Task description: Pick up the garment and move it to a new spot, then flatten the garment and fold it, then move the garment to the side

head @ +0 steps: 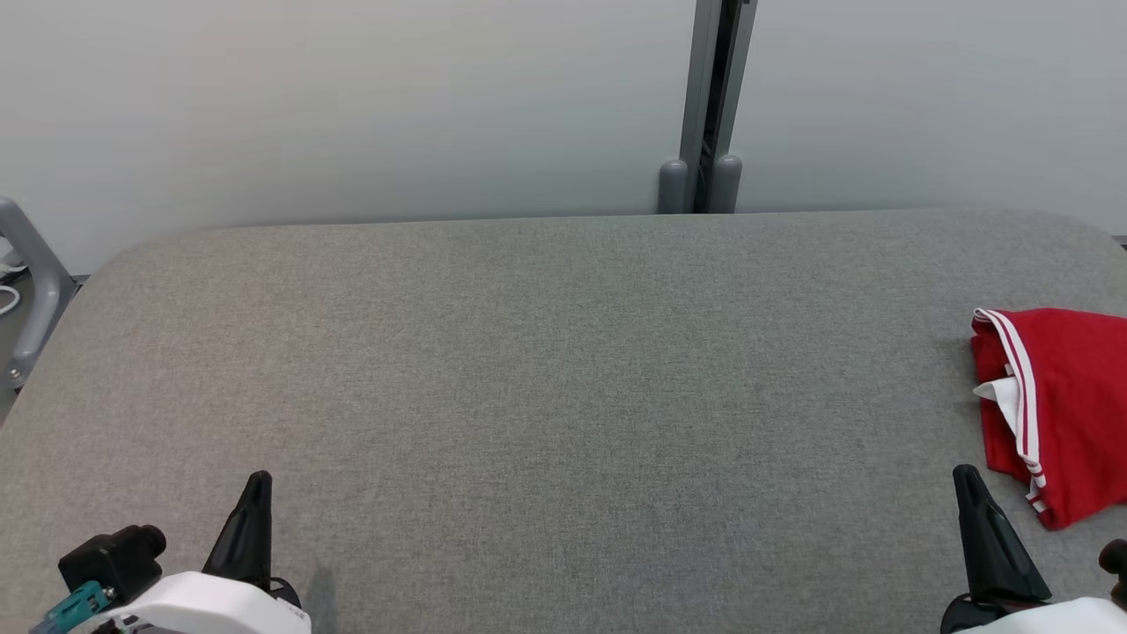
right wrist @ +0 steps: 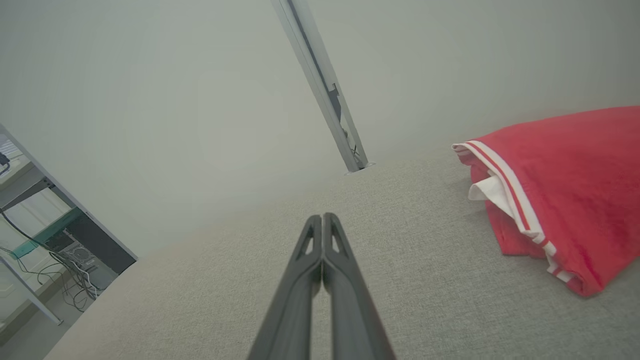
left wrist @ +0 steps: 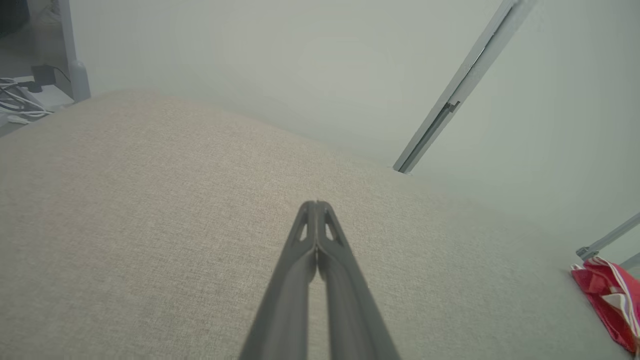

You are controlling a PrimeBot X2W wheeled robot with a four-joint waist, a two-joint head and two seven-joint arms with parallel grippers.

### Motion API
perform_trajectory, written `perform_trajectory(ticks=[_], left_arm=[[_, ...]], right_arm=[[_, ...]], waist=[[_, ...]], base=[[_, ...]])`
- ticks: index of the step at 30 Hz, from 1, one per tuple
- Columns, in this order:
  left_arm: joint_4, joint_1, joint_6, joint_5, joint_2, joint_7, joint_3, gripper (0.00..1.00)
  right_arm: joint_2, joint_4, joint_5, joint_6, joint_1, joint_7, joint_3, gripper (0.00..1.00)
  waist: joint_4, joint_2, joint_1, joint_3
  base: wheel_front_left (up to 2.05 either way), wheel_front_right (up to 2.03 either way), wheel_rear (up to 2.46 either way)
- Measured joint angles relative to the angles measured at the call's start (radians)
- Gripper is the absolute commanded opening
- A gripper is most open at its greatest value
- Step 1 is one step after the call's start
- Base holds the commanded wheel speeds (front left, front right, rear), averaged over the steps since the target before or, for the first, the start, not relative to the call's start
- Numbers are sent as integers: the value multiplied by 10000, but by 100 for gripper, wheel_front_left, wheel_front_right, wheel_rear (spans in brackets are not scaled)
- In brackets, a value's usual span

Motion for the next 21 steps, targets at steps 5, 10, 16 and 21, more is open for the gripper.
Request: perform_trajectory(ticks=[5,10,16,21], left_arm=[[123,-185,-100,-713,-71,295,274,0],[276,-309,-219,-1384,-159,587,539,0],[418,-439,-349,-2138,-224,905,830,0],[504,-565,-418,-2623,-263,1122,1020,0]], right_arm=[[-6,121,809,0,-84,-146,130,0],[-10,205,1580,0,-185,-253,284,0],[-19,291,2420,-2,-219,-359,418,0],[-25,343,2970,-2,-299,-439,531,0]], waist=[[-32,0,0,10],[-63,0,0,20],[-100,0,0,32],[-124,0,0,40]], base=[[0,0,0],[0,0,0],[0,0,0],[0,0,0]])
